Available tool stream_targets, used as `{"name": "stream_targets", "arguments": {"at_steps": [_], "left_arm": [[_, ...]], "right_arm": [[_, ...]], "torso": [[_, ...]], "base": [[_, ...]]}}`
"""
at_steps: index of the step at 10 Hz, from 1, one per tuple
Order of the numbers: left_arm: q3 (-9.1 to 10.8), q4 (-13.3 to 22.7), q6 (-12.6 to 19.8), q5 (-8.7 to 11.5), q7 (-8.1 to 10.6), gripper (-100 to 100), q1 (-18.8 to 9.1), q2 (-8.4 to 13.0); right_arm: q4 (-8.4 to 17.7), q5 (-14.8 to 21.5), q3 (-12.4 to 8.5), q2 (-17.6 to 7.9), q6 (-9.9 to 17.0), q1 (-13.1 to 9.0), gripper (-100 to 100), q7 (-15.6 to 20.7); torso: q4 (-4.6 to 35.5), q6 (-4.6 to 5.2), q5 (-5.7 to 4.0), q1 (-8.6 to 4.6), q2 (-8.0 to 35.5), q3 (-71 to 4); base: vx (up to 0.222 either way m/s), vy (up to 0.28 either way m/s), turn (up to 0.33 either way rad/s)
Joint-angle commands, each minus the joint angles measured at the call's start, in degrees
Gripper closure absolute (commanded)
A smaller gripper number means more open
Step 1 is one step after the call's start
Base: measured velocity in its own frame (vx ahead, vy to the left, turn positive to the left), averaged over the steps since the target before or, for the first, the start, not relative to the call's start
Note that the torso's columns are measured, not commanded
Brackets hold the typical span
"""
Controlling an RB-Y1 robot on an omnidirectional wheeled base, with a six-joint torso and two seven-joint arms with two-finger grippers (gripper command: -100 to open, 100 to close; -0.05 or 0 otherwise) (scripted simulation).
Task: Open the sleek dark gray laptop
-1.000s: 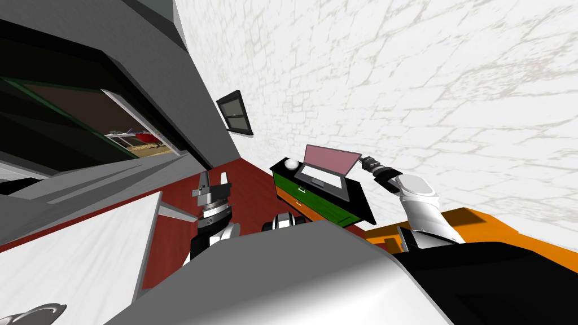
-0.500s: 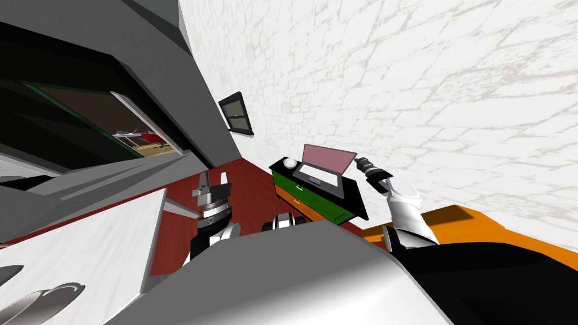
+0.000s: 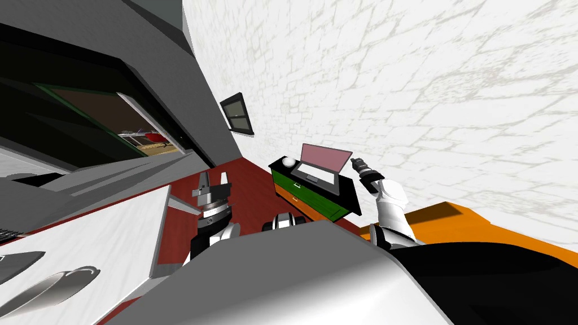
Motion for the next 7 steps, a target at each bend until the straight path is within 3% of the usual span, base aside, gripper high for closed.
{"name": "stream_targets", "arguments": {"at_steps": [1, 3, 4, 5, 6, 7], "left_arm": [[0.0, 0.0, 0.0, 0.0, 0.0, 0, 0.0, 0.0], [0.0, 0.0, 0.0, 0.0, 0.0, 0, 0.0, 0.0], [0.0, 0.0, 0.0, 0.0, 0.0, 0, 0.0, 0.0], [0.0, 0.0, 0.0, 0.0, 0.0, 0, 0.0, 0.0], [0.0, 0.0, 0.0, 0.0, 0.0, 0, 0.0, 0.0], [0.0, 0.0, 0.0, 0.0, 0.0, 0, 0.0, 0.0]], "right_arm": [[-1.9, -0.1, -0.9, 3.9, 0.3, -1.7, 100, 4.9], [-1.9, -0.1, -0.9, 5.4, 0.3, -1.7, 100, 7.6], [-3.7, -0.2, -1.7, 8.0, 0.5, -3.0, 100, 9.4], [-3.7, -0.2, -1.7, 9.2, 0.5, -3.0, 100, 10.9], [-3.7, -0.2, -1.7, 9.3, 0.5, -3.0, 100, 12.0], [-5.5, -0.3, -2.6, 11.8, 0.8, -4.4, 100, 13.9]], "torso": [[0.0, 0.0, 0.03, 0.06, -0.2, -0.1], [0.0, 0.0, -0.01, -0.04, 0.0, 0.0], [0.0, 0.0, 0.02, 0.02, 0.0, 0.0], [0.0, -0.02, 0.01, -0.05, 0.0, 0.0], [0.0, 0.01, -0.02, -0.07, 0.1, 0.0], [0.0, 0.01, 0.01, 0.01, 0.0, 0.0]], "base": [[-0.049, -0.044, 0.029], [-0.037, -0.029, 0.01], [-0.046, -0.039, 0.023], [-0.059, -0.045, 0.024], [-0.034, -0.021, -0.003], [-0.063, -0.044, 0.023]]}}
